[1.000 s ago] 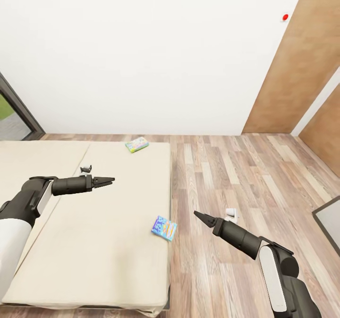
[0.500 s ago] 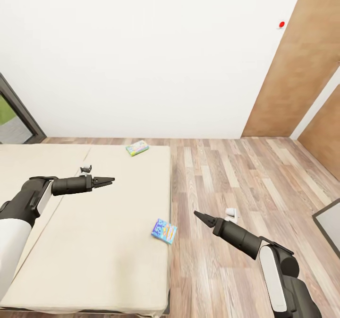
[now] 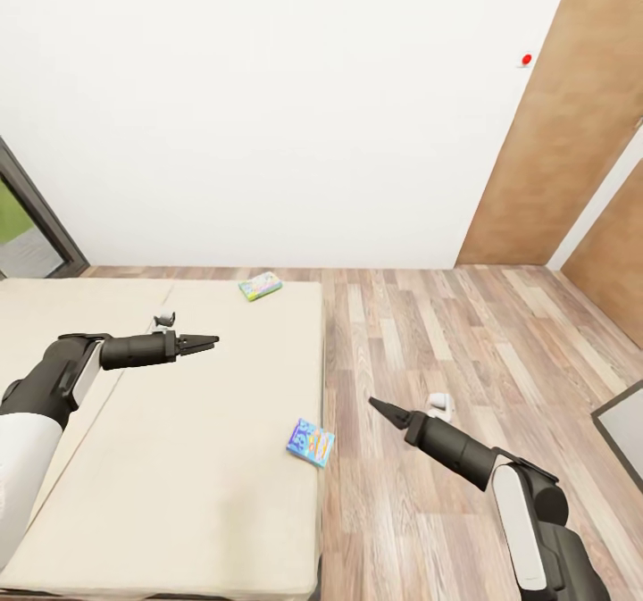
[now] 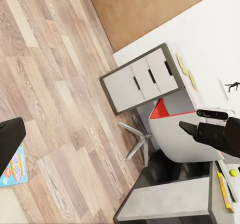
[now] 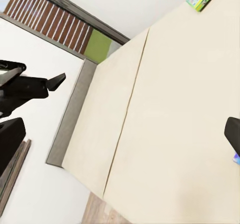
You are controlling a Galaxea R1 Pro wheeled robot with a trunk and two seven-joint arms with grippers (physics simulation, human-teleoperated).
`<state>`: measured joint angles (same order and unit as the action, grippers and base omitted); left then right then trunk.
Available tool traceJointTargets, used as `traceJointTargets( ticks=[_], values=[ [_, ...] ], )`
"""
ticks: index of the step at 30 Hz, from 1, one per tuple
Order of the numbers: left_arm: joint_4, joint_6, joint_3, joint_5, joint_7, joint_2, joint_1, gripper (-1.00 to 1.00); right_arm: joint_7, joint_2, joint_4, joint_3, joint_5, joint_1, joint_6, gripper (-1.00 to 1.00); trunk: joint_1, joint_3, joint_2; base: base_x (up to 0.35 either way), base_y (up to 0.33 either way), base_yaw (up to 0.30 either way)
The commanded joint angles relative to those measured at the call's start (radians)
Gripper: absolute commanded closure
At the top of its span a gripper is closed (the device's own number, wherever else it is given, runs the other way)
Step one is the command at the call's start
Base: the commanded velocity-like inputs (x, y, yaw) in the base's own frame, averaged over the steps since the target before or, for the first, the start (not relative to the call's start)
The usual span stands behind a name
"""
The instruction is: Put all the toys in the child's room - the three board games (two on the bed and one on the table), the two jigsaw puzzles on the table, and the tennis ball on the table - inside the toy box on the table in the child's room.
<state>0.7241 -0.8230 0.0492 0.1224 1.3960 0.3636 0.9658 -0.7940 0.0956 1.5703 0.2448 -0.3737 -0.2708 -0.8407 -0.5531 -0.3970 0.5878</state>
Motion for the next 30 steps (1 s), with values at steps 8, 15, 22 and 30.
traceJointTargets(
  ticks=[8,15,22,30],
  values=[
    [0.0,-0.01,0.0,0.003,0.002,0.0,0.001,-1.0,-0.002,-0.001,-0.001,0.002,-0.017,-0.001,-0.005,-1.0,0.0,0.012,0.001,0.0,0.0,0.0],
    [0.0,-0.01,-0.001,0.003,0.005,0.0,0.001,-1.0,-0.001,-0.001,0.002,0.002,-0.019,-0.001,-0.005,-1.0,0.0,0.024,0.001,0.0,0.0,0.0],
    [0.0,-0.01,-0.001,0.004,0.006,0.0,0.001,-1.0,0.004,0.005,0.003,-0.001,-0.019,-0.001,-0.002,-1.0,0.0,0.035,0.001,0.0,0.0,0.0],
    [0.0,-0.01,-0.001,0.004,0.007,0.0,0.001,-1.0,0.005,0.008,0.002,-0.003,-0.019,-0.001,0.001,-1.0,0.0,0.048,0.001,0.0,0.0,0.0]
  ],
)
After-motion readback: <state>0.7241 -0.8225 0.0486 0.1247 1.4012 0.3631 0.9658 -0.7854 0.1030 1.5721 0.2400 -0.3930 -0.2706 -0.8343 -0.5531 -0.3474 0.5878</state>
